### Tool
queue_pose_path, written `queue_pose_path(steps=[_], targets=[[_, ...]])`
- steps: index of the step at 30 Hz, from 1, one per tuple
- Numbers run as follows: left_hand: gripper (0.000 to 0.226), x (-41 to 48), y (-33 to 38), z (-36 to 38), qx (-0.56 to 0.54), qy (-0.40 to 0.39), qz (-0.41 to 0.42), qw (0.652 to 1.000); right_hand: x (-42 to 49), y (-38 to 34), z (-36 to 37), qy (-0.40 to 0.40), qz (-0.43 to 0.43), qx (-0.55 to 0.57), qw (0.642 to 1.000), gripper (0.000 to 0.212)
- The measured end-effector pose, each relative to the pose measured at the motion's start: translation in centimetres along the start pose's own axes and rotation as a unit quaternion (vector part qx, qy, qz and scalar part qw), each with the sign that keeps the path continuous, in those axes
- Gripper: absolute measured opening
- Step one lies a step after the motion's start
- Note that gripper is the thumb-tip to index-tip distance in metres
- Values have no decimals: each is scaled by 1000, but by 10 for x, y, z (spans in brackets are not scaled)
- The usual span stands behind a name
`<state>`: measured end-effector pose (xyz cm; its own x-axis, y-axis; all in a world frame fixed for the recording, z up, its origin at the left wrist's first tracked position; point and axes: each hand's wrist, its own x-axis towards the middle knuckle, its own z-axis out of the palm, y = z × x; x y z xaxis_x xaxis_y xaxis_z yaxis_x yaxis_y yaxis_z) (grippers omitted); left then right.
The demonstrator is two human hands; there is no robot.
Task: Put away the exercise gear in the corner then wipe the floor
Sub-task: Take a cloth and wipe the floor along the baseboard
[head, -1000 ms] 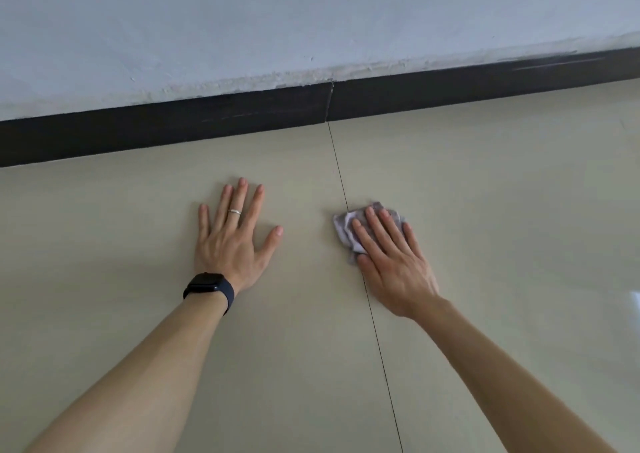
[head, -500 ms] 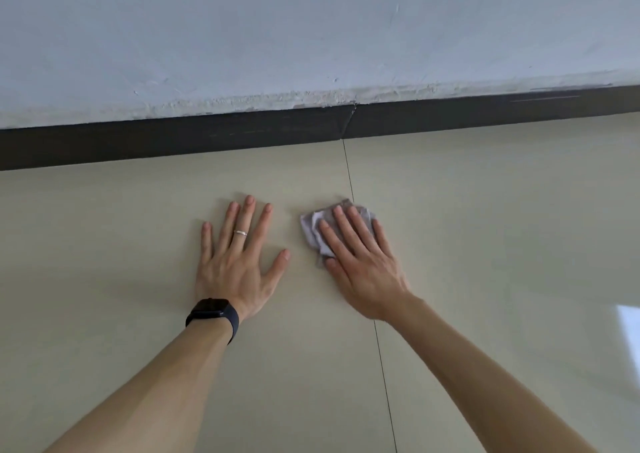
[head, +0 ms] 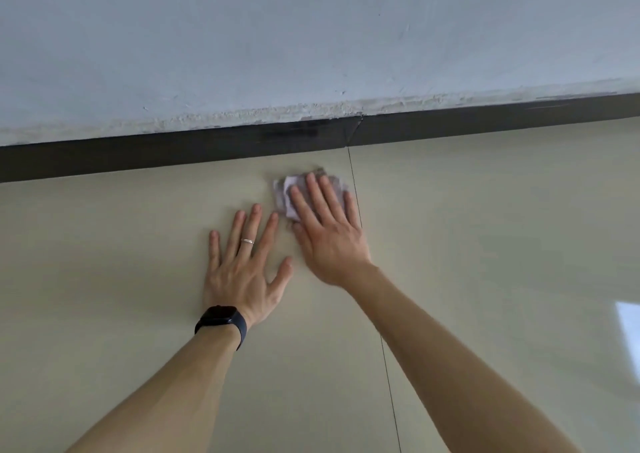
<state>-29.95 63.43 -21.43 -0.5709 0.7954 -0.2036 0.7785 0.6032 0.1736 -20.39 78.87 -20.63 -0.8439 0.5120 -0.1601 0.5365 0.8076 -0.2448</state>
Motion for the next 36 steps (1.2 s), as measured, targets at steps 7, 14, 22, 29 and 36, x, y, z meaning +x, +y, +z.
queue_pose_path(steps=[7, 14, 22, 29, 36], targets=[[71, 3, 3, -1, -11, 12, 2, 1000, -77, 118, -31, 7, 258, 49, 965, 57], [73, 3, 2, -2, -22, -15, 2, 1000, -203, -25, 28, 14, 223, 44, 974, 58], [74, 5, -2, -9, -13, -36, 53, 998, -269, 16, 12, -55, 197, 32, 978, 56], [77, 6, -3, -15, 41, -90, 39, 994, -305, 68, 9, -13, 474, 131, 870, 62], [64, -157, 52, 33, 11, -59, 148, 987, -401, -97, 72, -29, 142, 45, 988, 57]])
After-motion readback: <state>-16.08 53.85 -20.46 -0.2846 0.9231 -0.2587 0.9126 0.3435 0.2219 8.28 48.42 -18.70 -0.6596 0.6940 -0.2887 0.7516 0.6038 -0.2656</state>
